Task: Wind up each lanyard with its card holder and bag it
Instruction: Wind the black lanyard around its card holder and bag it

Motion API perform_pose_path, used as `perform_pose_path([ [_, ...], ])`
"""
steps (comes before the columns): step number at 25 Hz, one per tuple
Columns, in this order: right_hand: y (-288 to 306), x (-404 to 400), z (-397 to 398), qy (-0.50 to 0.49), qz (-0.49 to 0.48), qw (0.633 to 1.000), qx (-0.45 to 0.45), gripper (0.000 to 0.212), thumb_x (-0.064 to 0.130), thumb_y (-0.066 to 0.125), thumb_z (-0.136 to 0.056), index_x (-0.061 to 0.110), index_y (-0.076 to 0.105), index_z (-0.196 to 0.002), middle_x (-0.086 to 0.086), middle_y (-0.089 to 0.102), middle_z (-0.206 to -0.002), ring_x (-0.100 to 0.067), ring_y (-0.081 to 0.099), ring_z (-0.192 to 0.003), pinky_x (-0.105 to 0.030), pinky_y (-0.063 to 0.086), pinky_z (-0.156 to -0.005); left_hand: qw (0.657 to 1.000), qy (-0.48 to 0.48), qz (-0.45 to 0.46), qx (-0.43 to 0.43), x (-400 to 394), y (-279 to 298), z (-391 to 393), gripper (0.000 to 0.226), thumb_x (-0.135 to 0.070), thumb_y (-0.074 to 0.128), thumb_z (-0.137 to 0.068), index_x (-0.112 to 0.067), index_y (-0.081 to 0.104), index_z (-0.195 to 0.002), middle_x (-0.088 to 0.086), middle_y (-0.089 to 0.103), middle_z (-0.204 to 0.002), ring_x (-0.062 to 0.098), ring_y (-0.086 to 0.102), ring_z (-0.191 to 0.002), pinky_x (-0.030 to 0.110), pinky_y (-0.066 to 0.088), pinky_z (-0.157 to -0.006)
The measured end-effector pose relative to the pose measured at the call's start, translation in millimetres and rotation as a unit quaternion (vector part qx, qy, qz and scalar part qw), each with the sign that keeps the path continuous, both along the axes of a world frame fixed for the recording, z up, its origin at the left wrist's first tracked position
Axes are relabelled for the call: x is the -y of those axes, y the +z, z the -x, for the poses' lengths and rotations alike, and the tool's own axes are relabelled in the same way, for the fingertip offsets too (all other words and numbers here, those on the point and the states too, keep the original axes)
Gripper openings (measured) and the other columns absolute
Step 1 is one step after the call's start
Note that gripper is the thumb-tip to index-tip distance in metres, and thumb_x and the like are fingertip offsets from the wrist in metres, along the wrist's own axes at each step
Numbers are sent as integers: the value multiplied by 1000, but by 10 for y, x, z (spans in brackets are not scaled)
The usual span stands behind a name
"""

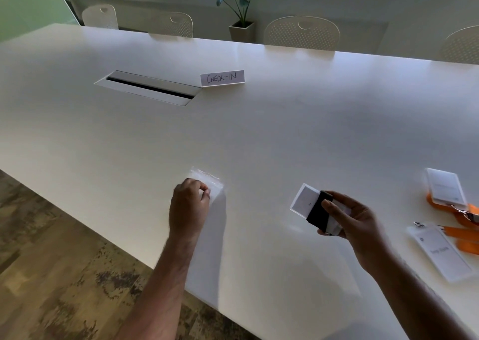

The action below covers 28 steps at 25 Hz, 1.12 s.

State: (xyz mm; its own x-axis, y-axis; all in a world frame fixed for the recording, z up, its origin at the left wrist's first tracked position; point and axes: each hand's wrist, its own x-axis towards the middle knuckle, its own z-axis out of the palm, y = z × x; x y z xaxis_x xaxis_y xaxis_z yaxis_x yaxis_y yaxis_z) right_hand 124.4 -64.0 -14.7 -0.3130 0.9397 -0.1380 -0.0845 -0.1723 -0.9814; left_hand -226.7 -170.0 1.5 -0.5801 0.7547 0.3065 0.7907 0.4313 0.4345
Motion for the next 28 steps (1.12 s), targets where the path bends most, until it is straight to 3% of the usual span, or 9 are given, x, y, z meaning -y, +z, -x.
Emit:
perform_pose_path([
  [3,-1,7,-2,0,3,1000,-4,33,33,80,-80,27,82,-112,-10,80,-110,-34,78,-89,-51,67,-69,994,-15,-40,-99,-8,109,-28,11,-12,84,-84,-14,73,-86,4,72,-91,32,61,-88,39,52,-77],
  [6,-14,10,-24,-2,11,1000,-13,34,34,81,-79,26,82,-113,-10,80,-109,-33,78,-87,-50,67,-68,990,-38,-61,-124,-74,231,-175,9,-26,84,-85,-25,77,-90,-5,72,-99,26,57,-95,38,44,-82],
  [13,-49,12,-237,-19,24,999,-31,39,41,82,-79,25,81,-114,-11,81,-108,-32,79,-87,-47,66,-66,985,-158,-46,-61,-250,219,-839,14,-37,85,-83,-33,82,-96,-14,70,-101,19,57,-98,28,31,-84],
  [19,-86,5,-561,-71,21,997,-38,30,37,79,-84,22,81,-111,-14,81,-104,-35,79,-84,-45,65,-62,945,-321,-34,52,-350,78,-1394,7,-28,83,-88,-26,82,-95,-14,78,-103,10,71,-99,38,55,-91],
  [22,-85,7,-716,-93,17,995,-30,31,36,79,-86,18,80,-111,-12,81,-101,-33,80,-82,-45,65,-61,923,-375,-27,77,-387,6,-1627,8,-21,83,-89,-19,82,-96,-9,80,-108,9,74,-101,37,58,-92],
  [25,-95,27,-856,-116,16,993,-22,35,36,79,-85,16,77,-113,-9,81,-98,-32,80,-83,-45,65,-60,904,-423,-2,63,-415,-91,-1805,7,-17,79,-92,-14,82,-97,-3,79,-116,17,74,-103,38,52,-108],
  [28,-106,45,-964,-134,15,991,-14,39,37,79,-84,14,76,-116,-11,80,-99,-33,80,-85,-46,66,-60,883,-464,47,58,-432,-161,-1874,8,-14,75,-96,-10,79,-101,0,76,-127,19,70,-122,39,36,-123],
])
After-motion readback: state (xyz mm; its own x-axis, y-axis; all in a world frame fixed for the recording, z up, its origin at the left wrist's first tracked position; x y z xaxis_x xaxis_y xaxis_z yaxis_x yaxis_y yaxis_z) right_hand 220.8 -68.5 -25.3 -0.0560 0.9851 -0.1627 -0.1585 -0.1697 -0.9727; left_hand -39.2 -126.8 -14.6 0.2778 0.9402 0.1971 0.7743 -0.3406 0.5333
